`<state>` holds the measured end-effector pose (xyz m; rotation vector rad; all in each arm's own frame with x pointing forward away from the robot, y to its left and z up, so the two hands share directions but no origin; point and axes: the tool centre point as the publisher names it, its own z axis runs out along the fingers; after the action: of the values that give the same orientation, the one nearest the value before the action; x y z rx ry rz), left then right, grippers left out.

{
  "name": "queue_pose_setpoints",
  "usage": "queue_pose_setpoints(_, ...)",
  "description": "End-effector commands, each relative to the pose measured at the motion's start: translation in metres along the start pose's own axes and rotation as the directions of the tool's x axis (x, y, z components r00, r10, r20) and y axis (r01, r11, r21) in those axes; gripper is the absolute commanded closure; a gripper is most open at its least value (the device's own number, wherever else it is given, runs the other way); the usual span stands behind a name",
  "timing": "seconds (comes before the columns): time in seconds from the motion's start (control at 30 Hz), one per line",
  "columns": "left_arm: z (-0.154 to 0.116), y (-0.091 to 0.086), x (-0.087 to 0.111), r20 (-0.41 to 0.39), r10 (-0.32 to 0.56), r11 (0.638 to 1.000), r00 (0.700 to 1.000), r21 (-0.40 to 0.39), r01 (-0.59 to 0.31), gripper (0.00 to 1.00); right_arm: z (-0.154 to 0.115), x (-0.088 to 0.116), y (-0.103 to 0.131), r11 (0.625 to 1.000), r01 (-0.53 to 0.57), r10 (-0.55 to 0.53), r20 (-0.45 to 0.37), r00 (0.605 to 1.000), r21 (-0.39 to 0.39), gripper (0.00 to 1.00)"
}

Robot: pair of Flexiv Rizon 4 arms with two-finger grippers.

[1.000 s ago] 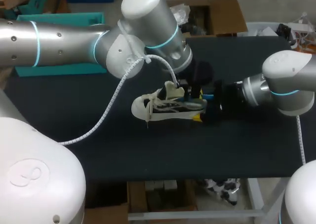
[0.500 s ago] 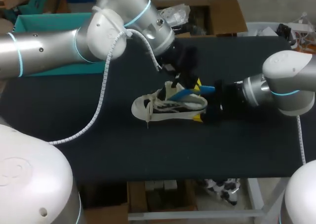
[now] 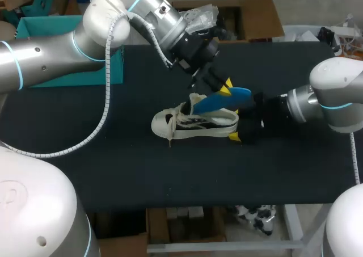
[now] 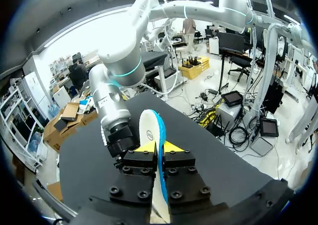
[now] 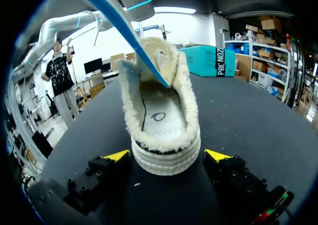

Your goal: Open the shoe tongue, take the insole out of the shoe, put the insole back into the shoe, and pack the shoe into the shoebox

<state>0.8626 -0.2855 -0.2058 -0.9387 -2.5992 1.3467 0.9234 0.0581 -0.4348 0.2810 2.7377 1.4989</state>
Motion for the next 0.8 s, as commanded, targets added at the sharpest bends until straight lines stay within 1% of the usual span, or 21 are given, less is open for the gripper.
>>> queue_pose_setpoints(0.03, -0.001, -0.010, -0.011, -0.046, 0.049, 0.994, 0.998, 0.100, -0.044, 1.00, -0.018, 0.004, -0.009, 1.000, -0.011, 0.011, 0.006, 1.000, 0.019, 0.00)
queue_pose_setpoints(0.07, -0.001, -0.017, -0.012, -0.044, 0.069, 0.993, 0.997, 0.102, -0.064, 1.00, -0.025, 0.005, -0.009, 1.000, -0.007, 0.006, 0.013, 1.000, 0.022, 0.00)
queue_pose_setpoints(0.13, -0.002, -0.025, -0.014, -0.067, 0.112, 0.986, 0.991, 0.132, -0.103, 1.00, -0.032, 0.005, -0.007, 0.999, -0.004, 0.003, 0.012, 1.000, 0.045, 0.00)
queue_pose_setpoints(0.23, -0.007, -0.039, -0.019, -0.091, 0.171, 0.969, 0.981, 0.194, -0.151, 1.00, -0.041, 0.004, -0.006, 0.997, -0.004, 0.004, 0.005, 1.000, 0.072, 0.00)
queue_pose_setpoints(0.3, -0.010, -0.048, -0.020, -0.083, 0.191, 0.962, 0.978, 0.214, -0.169, 1.00, -0.047, 0.004, -0.004, 0.997, -0.002, 0.001, 0.006, 1.000, 0.082, 0.00)
queue_pose_setpoints(0.33, -0.014, -0.057, -0.021, -0.083, 0.217, 0.953, 0.973, 0.234, -0.192, 1.00, -0.052, 0.004, -0.003, 0.996, 0.003, -0.004, 0.008, 1.000, 0.092, 0.00)
queue_pose_setpoints(0.47, -0.022, -0.078, -0.020, -0.060, 0.265, 0.934, 0.962, 0.263, -0.241, 1.00, -0.067, 0.004, 0.003, 0.991, 0.014, -0.017, 0.017, 1.000, 0.130, 0.00)
queue_pose_setpoints(0.53, -0.031, -0.087, -0.019, -0.033, 0.269, 0.932, 0.963, 0.262, -0.251, 1.00, -0.075, 0.002, 0.008, 0.988, 0.021, -0.024, 0.014, 1.000, 0.155, 0.00)
queue_pose_setpoints(0.63, -0.045, -0.093, -0.016, 0.002, 0.265, 0.929, 0.964, 0.266, -0.256, 1.00, -0.081, 0.000, 0.015, 0.982, 0.031, -0.033, 0.006, 0.999, 0.188, 0.00)
queue_pose_setpoints(0.67, -0.058, -0.092, -0.013, 0.029, 0.256, 0.926, 0.966, 0.280, -0.254, 1.00, -0.085, -0.001, 0.019, 0.978, 0.042, -0.043, 0.002, 0.999, 0.203, 0.00)
queue_pose_setpoints(0.73, -0.075, -0.088, -0.010, 0.061, 0.243, 0.918, 0.968, 0.307, -0.250, 1.00, -0.089, -0.004, 0.022, 0.975, 0.056, -0.057, -0.005, 0.998, 0.213, 0.00)
queue_pose_setpoints(0.8, -0.096, -0.083, -0.008, 0.094, 0.204, 0.917, 0.974, 0.331, -0.224, 1.00, -0.092, -0.007, 0.025, 0.973, 0.065, -0.063, -0.013, 0.998, 0.223, 0.00)
